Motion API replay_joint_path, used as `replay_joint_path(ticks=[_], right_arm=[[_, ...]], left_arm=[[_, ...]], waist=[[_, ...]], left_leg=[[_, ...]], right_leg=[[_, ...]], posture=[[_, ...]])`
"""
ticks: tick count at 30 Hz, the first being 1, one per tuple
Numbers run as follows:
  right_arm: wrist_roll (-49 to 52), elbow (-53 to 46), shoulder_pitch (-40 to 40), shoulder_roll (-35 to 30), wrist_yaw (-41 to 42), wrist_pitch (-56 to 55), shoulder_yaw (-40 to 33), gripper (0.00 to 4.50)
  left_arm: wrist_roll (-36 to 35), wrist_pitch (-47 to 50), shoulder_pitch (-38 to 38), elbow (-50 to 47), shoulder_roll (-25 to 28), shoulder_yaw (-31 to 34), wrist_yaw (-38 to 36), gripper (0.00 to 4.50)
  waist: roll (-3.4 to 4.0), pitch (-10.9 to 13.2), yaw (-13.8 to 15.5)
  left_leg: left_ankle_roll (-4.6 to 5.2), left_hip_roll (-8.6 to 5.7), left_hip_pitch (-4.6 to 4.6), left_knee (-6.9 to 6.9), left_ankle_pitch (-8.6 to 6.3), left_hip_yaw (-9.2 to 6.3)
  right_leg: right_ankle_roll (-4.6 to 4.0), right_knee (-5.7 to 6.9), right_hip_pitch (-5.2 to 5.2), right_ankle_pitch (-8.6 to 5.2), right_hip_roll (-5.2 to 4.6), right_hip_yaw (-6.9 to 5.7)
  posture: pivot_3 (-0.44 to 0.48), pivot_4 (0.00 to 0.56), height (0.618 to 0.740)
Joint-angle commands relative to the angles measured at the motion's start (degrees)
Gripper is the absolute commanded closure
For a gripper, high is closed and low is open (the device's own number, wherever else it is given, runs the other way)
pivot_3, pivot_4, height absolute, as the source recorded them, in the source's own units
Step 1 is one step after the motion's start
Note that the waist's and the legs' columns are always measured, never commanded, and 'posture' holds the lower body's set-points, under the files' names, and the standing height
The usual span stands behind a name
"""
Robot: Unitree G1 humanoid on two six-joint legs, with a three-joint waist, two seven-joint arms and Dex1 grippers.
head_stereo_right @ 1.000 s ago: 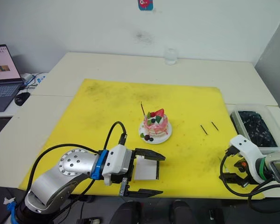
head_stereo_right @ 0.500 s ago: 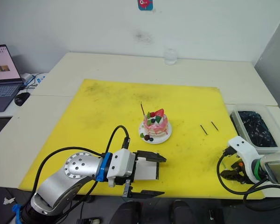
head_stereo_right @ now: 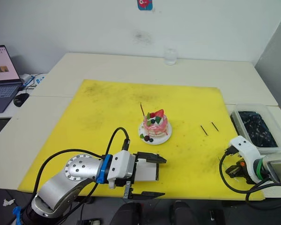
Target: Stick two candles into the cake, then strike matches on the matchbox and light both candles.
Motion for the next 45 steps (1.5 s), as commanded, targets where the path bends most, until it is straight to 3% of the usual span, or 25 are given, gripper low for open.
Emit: replay_joint_path(ticks=[1,8,10,13,17,23,31,45], right_arm=[[5.18,2.34,-4.58,-2.5,2.64,0.44,-3.88,4.45],[8.56,6.85,-21.79,5.84,2.79,-3.96,-5.2,4.45],[5.67,4.87,-23.94,14.52,-0.79,-13.92,-4.84,4.45],[2.6,0.96,-22.94,24.79,-3.74,-24.8,-3.3,4.45],[-9.42,-1.0,-16.13,38.72,-3.36,-48.56,5.55,4.45],[-22.6,10.45,-10.45,50.64,-0.57,-73.11,16.15,4.45],[-28.98,24.04,-10.65,57.13,-0.97,-87.94,17.21,4.45],[-30.55,32.1,-11.61,59.66,-1.27,-93.38,16.72,4.45]], left_arm=[[-1.25,-0.45,0.91,-0.5,0.52,2.68,0.36,0.0],[-5.99,5.07,2.69,-2.54,2.96,9.78,2.86,0.0],[-8.28,7.03,3.55,-3.15,3.73,13.25,4.09,0.0],[-12.34,10.09,5.12,-4.35,4.65,19.41,6.61,0.0],[-16.79,13.28,6.44,-4.43,4.98,24.96,9.27,0.0],[-22.46,17.57,6.21,-4.32,5.88,27.58,10.56,0.0],[-24.76,19.82,1.95,-2.83,5.43,26.81,13.5,0.0],[-24.8,20.19,-0.09,-2.38,5.44,25.99,13.99,0.0]], waist=[[0.0,0.0,-0.07],[0.0,0.0,-0.42],[-0.05,-0.02,-0.4],[0.01,0.03,-0.76],[0.02,0.02,-0.76],[-0.03,-0.01,-0.98],[-0.02,0.0,-1.11],[-0.01,0.01,-1.25]], left_leg=[[0.0,0.0,0.0,0.0,0.0,-0.02],[0.0,0.02,0.05,-0.01,0.0,-0.02],[0.0,0.02,0.01,-0.04,0.0,-0.04],[0.0,0.08,-0.08,-0.03,0.0,-0.04],[-0.01,0.13,-0.19,-0.06,0.0,-0.15],[-0.01,0.05,0.02,0.01,0.0,-0.02],[0.0,0.1,0.13,-0.01,0.03,0.01],[-0.01,0.13,0.13,-0.05,0.03,0.02]], right_leg=[[0.0,0.0,0.0,0.0,0.0,-0.02],[-0.03,0.02,0.0,0.02,0.02,-0.01],[-0.04,0.0,-0.01,0.01,0.05,-0.04],[-0.03,-0.01,-0.08,0.02,0.14,-0.02],[0.02,-0.04,-0.11,-0.03,0.11,-0.13],[0.02,0.02,0.02,0.03,-0.06,-0.04],[-0.15,0.08,0.03,0.14,-0.06,0.02],[-0.21,0.09,0.01,0.11,-0.08,0.04]], posture=[[0.0,0.15,0.74],[0.0,0.15,0.74],[0.0,0.15,0.74],[0.0,0.15,0.74],[0.0,0.15,0.74],[0.0,0.15,0.74],[0.0,0.15,0.74],[0.0,0.15,0.74]])
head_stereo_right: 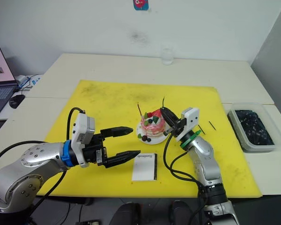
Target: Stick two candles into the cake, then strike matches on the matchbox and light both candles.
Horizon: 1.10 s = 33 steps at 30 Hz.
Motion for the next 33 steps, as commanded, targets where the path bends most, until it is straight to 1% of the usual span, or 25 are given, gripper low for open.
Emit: replay_joint_path(ticks=[1,23,33], right_arm=[[-0.48,-0.36,-0.87,0.23,0.31,-1.9,-0.07,4.45],[-2.68,-2.3,2.58,0.77,0.22,-5.15,1.79,4.45],[-4.28,-3.36,2.22,0.64,-0.3,-7.62,2.53,4.45]], left_arm=[[-1.04,-0.08,-0.64,-0.89,-0.09,0.14,0.27,0.0],[-0.58,-0.14,-2.05,-0.68,0.25,-1.31,-0.15,0.0],[0.54,-1.14,-1.64,-0.43,0.37,-2.33,-1.01,0.0]], waist=[[0.0,0.0,0.0],[0.0,0.0,-0.05],[0.0,0.0,-0.05]], left_leg=[[0.0,0.0,0.0,0.0,0.0,0.0],[0.0,0.01,0.01,-0.01,0.0,-0.01],[0.0,0.01,0.0,-0.01,0.0,-0.01]], right_leg=[[0.0,0.0,0.0,0.0,-0.01,0.01],[0.0,0.0,0.0,0.0,-0.04,-0.01],[0.0,0.0,0.0,0.0,-0.05,-0.01]], posture=[[0.0,0.15,0.74],[0.0,0.15,0.74],[0.0,0.15,0.74]])
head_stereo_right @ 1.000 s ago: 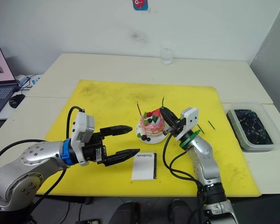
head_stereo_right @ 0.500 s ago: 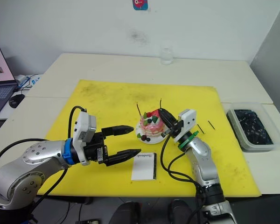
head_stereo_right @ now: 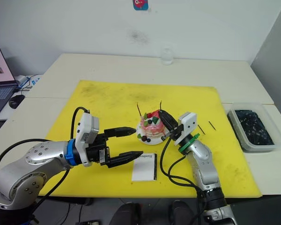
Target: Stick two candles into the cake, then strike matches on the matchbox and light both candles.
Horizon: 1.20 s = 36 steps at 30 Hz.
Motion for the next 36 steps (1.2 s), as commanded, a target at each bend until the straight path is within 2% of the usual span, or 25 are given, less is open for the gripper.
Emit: replay_joint_path(ticks=[1,19,30,36], right_arm=[[-0.63,-2.35,-0.52,0.18,-0.48,-2.37,0.02,4.45],[-1.27,2.85,-0.54,1.26,-1.85,-3.72,-0.24,4.45],[-1.06,-1.73,3.25,1.35,-2.47,-2.94,0.35,4.45],[-1.9,-0.7,4.13,1.64,-3.19,-3.53,0.86,4.45]], left_arm=[[0.33,-1.18,-0.16,-0.96,0.32,0.06,-0.79,0.0],[1.43,-1.9,0.01,-0.39,-0.14,-0.34,-1.86,0.0],[2.09,-2.72,0.96,-0.47,-0.1,-0.27,-2.46,0.0],[2.3,-2.6,0.29,-0.19,-0.33,-0.67,-2.53,0.0]], waist=[[0.0,0.0,0.0],[0.0,0.0,0.0],[0.0,0.0,-0.02],[0.0,0.0,0.0]], left_leg=[[0.0,0.0,0.0,0.0,0.0,0.0],[0.0,0.0,0.0,0.0,0.0,0.0],[0.0,0.0,0.0,0.0,0.0,0.02],[0.0,0.0,0.0,0.0,0.0,0.01]], right_leg=[[0.0,0.0,0.0,0.0,0.0,0.0],[0.0,0.0,0.0,0.0,-0.01,0.0],[0.0,-0.01,0.0,0.0,-0.02,0.02],[0.0,-0.01,0.0,0.0,-0.03,0.01]], posture=[[0.0,0.15,0.74],[0.0,0.15,0.74],[0.0,0.15,0.74],[0.0,0.15,0.74]])
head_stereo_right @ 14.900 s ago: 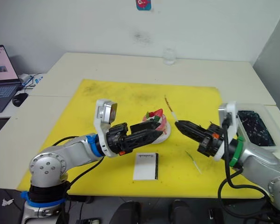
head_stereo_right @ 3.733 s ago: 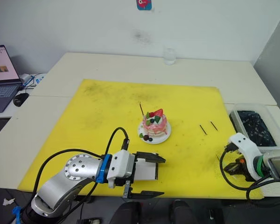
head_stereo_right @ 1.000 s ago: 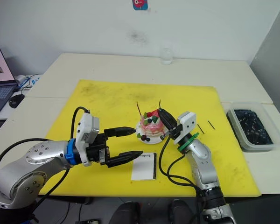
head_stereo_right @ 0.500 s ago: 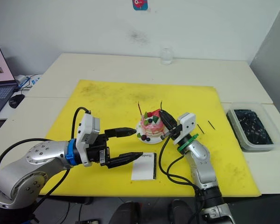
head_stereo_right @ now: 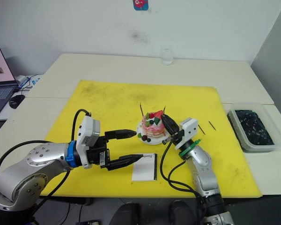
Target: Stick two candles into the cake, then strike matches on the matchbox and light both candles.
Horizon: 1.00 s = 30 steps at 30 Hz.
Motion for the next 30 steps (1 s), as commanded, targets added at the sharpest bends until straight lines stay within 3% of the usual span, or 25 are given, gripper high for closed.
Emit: replay_joint_path(ticks=[1,15,18,26,30], right_arm=[[-1.05,-0.61,-0.18,0.44,-0.58,-1.12,0.72,4.45],[-0.45,1.47,-0.27,1.34,-0.07,-0.81,0.78,4.45],[0.84,-0.25,-0.53,1.31,-0.06,-0.3,0.06,3.81],[3.71,-8.45,-0.69,-1.12,-0.64,4.84,-1.97,0.93],[5.29,-13.38,0.3,-3.85,-0.78,8.65,-2.72,0.93]], left_arm=[[0.07,-1.17,-0.93,-0.61,-0.28,-0.11,-0.28,0.0],[0.29,-1.22,-0.88,-0.88,-0.49,-0.42,0.02,0.0],[0.4,-1.37,-0.67,-1.06,-0.53,-0.56,0.03,0.0],[1.66,-2.02,-0.76,-0.74,-1.09,-1.39,0.12,0.0],[2.42,-2.04,-0.65,-0.46,-0.97,-1.22,0.42,0.0]], waist=[[0.0,0.0,0.0],[0.0,0.0,0.0],[0.0,0.0,0.0],[0.0,0.0,0.0],[0.01,0.0,0.01]], left_leg=[[0.0,0.0,0.0,0.0,0.0,0.0],[0.0,0.01,0.01,0.0,0.0,-0.01],[0.0,0.01,0.01,0.0,0.0,0.0],[0.0,0.0,0.0,0.0,0.0,0.0],[0.0,0.0,0.0,-0.01,0.0,0.0]], right_leg=[[0.0,0.0,0.0,0.0,0.0,0.0],[0.0,0.0,0.0,0.0,0.0,0.0],[0.0,0.0,0.0,0.0,0.0,0.0],[0.0,0.0,0.0,0.0,0.0,0.0],[0.0,0.0,0.0,0.0,0.0,0.0]], posture=[[0.0,0.15,0.74],[0.0,0.15,0.74],[0.0,0.15,0.74],[0.0,0.15,0.74],[0.0,0.15,0.74]])
